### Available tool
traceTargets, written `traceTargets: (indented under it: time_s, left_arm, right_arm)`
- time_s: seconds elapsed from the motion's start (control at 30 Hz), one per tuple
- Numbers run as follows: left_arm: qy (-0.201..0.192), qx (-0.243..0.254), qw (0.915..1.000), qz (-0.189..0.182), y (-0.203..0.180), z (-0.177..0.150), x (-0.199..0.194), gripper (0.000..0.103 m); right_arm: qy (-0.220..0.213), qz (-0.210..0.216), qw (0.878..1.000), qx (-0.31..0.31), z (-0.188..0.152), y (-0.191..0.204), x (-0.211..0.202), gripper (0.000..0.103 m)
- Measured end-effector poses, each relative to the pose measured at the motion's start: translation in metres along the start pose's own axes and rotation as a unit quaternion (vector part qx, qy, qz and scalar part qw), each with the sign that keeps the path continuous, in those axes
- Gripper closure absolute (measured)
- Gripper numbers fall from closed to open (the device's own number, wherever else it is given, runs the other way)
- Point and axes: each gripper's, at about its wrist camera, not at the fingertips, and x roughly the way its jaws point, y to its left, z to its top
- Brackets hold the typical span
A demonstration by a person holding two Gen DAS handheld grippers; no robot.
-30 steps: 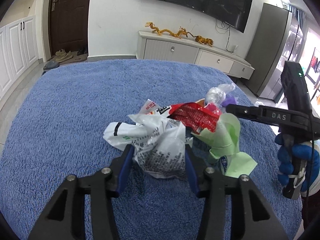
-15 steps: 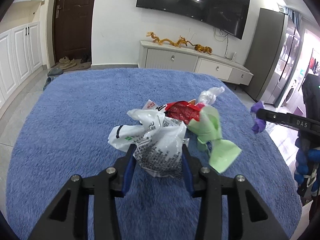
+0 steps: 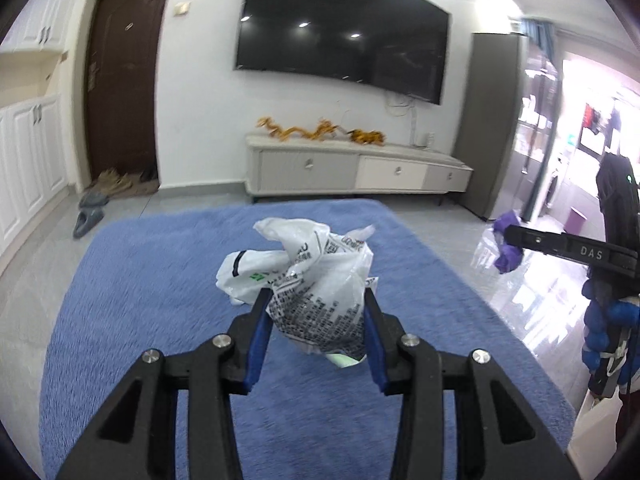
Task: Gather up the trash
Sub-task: 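Grasp the white plastic bag with the left tool while the right tool grasps the purple bag, then carry both bags over the bin and open both tools to drop them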
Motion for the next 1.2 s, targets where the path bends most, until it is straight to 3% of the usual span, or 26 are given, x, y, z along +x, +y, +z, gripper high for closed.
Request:
traceTargets:
  time_s: [0.27,0.47,0.83,1.07,1.2]
  left_arm:
    - [-0.019,0.078,0.9947,-0.064,-0.080,0.028,0.004,0.063]
    - [0.001,0.141,0.9817,-0.128,-0.161,0.035,0.031,0.063]
    - [0.085,0.243,0.9429,-0.212,-0.319,0.011,0.108,0.063]
    - [0.165,0.284,0.9120,-0.246,-0.380,-0.014,0.155,0.061]
    - [0.199,0.298,0.8999,-0.249,-0.402,-0.030,0.179,0.061]
  right_arm:
    - [-0.038,-0.029,0.999,0.007,-0.005,-0.017,-0.048,0.076]
    - [-0.049,-0.073,0.995,0.043,-0.020,-0.069,-0.076,0.076]
    - [-0.018,-0.158,0.973,0.168,-0.093,-0.216,-0.117,0.076]
    - [0.025,-0.171,0.959,0.226,-0.136,-0.272,-0.098,0.074]
    - [0.049,-0.174,0.948,0.261,-0.158,-0.302,-0.079,0.073]
